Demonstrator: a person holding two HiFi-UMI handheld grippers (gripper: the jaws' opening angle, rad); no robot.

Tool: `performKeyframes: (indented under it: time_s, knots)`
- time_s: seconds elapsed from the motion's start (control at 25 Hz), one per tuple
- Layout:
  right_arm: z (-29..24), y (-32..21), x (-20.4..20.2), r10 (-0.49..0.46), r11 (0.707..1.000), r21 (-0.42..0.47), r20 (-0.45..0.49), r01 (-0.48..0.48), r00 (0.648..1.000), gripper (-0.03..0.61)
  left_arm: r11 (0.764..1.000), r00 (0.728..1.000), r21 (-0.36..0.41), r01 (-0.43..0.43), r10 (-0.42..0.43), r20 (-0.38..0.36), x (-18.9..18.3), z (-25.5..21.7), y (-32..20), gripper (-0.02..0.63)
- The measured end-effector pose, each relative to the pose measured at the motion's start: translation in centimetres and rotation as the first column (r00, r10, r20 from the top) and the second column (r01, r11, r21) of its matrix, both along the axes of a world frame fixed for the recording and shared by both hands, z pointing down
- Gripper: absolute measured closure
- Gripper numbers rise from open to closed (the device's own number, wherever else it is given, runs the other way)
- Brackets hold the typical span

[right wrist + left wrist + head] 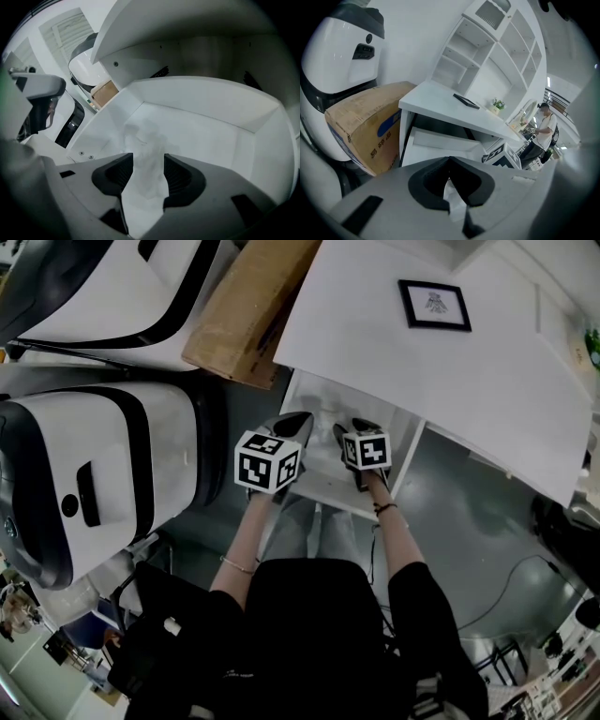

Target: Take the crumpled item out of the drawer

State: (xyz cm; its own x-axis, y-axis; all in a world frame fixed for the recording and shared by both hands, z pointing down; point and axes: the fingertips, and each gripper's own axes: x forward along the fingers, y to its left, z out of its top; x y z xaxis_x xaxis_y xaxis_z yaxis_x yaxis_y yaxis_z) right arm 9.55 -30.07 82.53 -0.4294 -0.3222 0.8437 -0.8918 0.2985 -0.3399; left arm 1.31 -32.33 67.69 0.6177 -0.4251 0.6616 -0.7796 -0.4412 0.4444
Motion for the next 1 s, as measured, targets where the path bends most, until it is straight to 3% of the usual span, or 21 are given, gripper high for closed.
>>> performKeyframes:
  time_s: [0.24, 0.52, 0.76, 1.0]
  knots:
    - [0.9, 0.5, 0.0, -0.006, 1.0, -0.021, -0.046, 0.005, 0.999, 0.437, 1.0, 1.0, -0.006, -0.004, 0.004, 0.004, -0.1, 0.3, 0.4, 0.617]
    - [0.7, 0.4, -0.2, -0.007, 0.999, -0.04, -0.029, 0.006, 1.0, 0.502, 1.0, 1.0, 0.002, -0.007, 0.007, -0.002, -0.1, -0.1, 0.8, 0.617]
    - [-1.4, 0.2, -0.9, -0.052, 0.999, -0.001, -0.015, 0.052, 0.999, 0.528, 1.0, 1.0, 0.02, -0.008, 0.008, -0.006, -0.3, -1.2, 1.4, 0.617]
    - [-6.3, 0.2, -1.7, -0.093, 0.991, 0.099, 0.018, 0.091, 0.995, 0.528, 0.995, 1.0, 0.102, -0.009, 0.011, -0.016, -1.0, -4.2, 2.0, 0.617]
